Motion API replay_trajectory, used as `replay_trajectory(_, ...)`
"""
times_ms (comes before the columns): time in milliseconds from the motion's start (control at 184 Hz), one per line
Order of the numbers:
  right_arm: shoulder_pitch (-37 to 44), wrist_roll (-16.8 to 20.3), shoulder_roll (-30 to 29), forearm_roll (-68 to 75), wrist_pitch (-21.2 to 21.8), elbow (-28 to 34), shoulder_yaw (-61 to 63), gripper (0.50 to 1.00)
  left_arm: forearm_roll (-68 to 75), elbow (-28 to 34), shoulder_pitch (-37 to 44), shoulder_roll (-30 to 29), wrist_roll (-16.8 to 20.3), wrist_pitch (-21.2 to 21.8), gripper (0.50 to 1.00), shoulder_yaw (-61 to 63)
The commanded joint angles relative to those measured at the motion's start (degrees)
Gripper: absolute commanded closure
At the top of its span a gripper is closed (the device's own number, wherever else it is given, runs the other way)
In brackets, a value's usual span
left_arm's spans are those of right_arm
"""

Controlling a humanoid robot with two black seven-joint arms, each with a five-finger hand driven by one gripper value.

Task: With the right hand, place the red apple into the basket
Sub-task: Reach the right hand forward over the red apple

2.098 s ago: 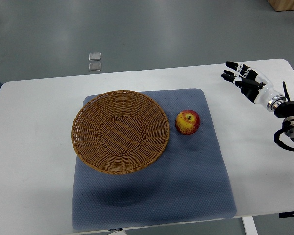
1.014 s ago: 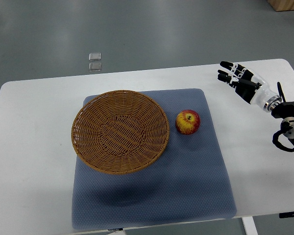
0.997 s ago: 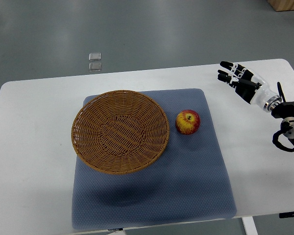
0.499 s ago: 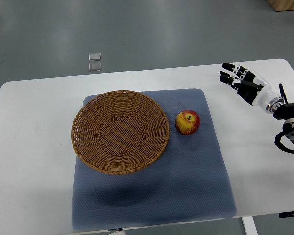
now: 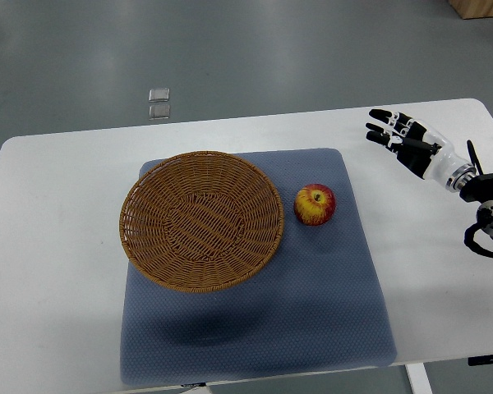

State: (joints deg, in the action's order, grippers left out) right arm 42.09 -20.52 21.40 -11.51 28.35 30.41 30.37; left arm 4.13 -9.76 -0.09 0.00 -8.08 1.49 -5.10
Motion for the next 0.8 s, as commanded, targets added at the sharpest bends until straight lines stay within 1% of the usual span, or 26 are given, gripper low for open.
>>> replay_trajectory(0, 0.27, -0.57, 0.84, -5.81, -0.22, 1.84, -0.22, 0.585, 0.0, 0.0, 0.0, 0.0, 0.0, 0.0, 0.5, 0.0)
replay_trajectory(16, 0.27, -0.57, 0.84, -5.81, -0.22, 1.84, -0.22, 0.585, 0.0, 0.0, 0.0, 0.0, 0.0, 0.0, 0.5, 0.0)
replay_trajectory(22, 0.45, -1.62, 1.19, -10.85, -0.66, 4.19, -0.39, 0.585, 0.0, 0.0, 0.0, 0.0, 0.0, 0.0, 0.5, 0.0)
replay_trajectory(43, 0.45, -1.98, 1.37, -13.0, -0.84, 5.27, -0.48, 0.587, 0.0, 0.0, 0.0, 0.0, 0.0, 0.0, 0.5, 0.0)
replay_trajectory(92, 0.45, -1.98, 1.37, -13.01, -0.84, 5.27, -0.48, 0.587, 0.0, 0.0, 0.0, 0.0, 0.0, 0.0, 0.5, 0.0)
replay_trajectory(98, 0.54, -2.85, 1.89, -17.71, -1.62, 7.88, -0.66, 0.587, 0.0, 0.0, 0.0, 0.0, 0.0, 0.0, 0.5, 0.0)
replay_trajectory(141, 0.54, -2.86, 1.89, -17.76, -1.63, 7.91, -0.66, 0.587, 0.0, 0.0, 0.0, 0.0, 0.0, 0.0, 0.5, 0.0)
replay_trajectory(146, 0.62, -3.47, 2.42, -22.29, -3.11, 10.43, -0.75, 0.587, 0.0, 0.0, 0.0, 0.0, 0.0, 0.0, 0.5, 0.0)
replay_trajectory(201, 0.89, -3.65, 2.77, -26.63, -4.35, 12.74, -0.92, 0.587, 0.0, 0.0, 0.0, 0.0, 0.0, 0.0, 0.5, 0.0)
replay_trajectory(233, 1.24, -3.74, 2.86, -29.0, -4.53, 13.88, -0.92, 0.587, 0.0, 0.0, 0.0, 0.0, 0.0, 0.0, 0.5, 0.0)
replay_trajectory(282, 1.24, -3.74, 2.86, -29.01, -4.53, 13.88, -0.92, 0.587, 0.0, 0.0, 0.0, 0.0, 0.0, 0.0, 0.5, 0.0)
replay_trajectory(287, 1.33, -3.91, 2.95, -32.58, -4.53, 15.54, -0.92, 0.587, 0.0, 0.0, 0.0, 0.0, 0.0, 0.0, 0.5, 0.0)
replay_trajectory(341, 1.41, -4.44, 3.04, -35.77, -4.62, 17.05, -0.92, 0.587, 0.0, 0.0, 0.0, 0.0, 0.0, 0.0, 0.5, 0.0)
replay_trajectory(423, 1.41, -4.62, 3.04, -37.54, -4.62, 17.66, -0.92, 0.587, 0.0, 0.0, 0.0, 0.0, 0.0, 0.0, 0.5, 0.0)
replay_trajectory(428, 1.41, -4.88, 3.04, -40.32, -4.7, 18.53, -0.92, 0.587, 0.0, 0.0, 0.0, 0.0, 0.0, 0.0, 0.5, 0.0)
replay_trajectory(504, 1.41, -4.88, 2.95, -44.47, -4.97, 19.51, -0.92, 0.587, 0.0, 0.0, 0.0, 0.0, 0.0, 0.0, 0.5, 0.0)
replay_trajectory(596, 1.41, -4.88, 2.95, -44.48, -4.97, 19.51, -0.92, 0.587, 0.0, 0.0, 0.0, 0.0, 0.0, 0.0, 0.5, 0.0)
replay_trajectory(602, 1.24, -4.97, 2.6, -48.74, -7.14, 19.86, -0.92, 0.587, 0.0, 0.0, 0.0, 0.0, 0.0, 0.0, 0.5, 0.0)
replay_trajectory(645, 1.15, -4.97, 2.51, -50.28, -8.57, 19.95, -0.92, 0.587, 0.0, 0.0, 0.0, 0.0, 0.0, 0.0, 0.5, 0.0)
replay_trajectory(694, 1.15, -4.97, 2.51, -50.28, -8.57, 19.95, -0.92, 0.587, 0.0, 0.0, 0.0, 0.0, 0.0, 0.0, 0.5, 0.0)
replay_trajectory(699, 1.06, -4.97, 2.34, -51.5, -9.79, 19.95, -0.92, 0.587, 0.0, 0.0, 0.0, 0.0, 0.0, 0.0, 0.5, 0.0)
replay_trajectory(797, 0.89, -4.97, 2.07, -53.0, -10.68, 19.95, -1.01, 0.587, 0.0, 0.0, 0.0, 0.0, 0.0, 0.0, 0.5, 0.0)
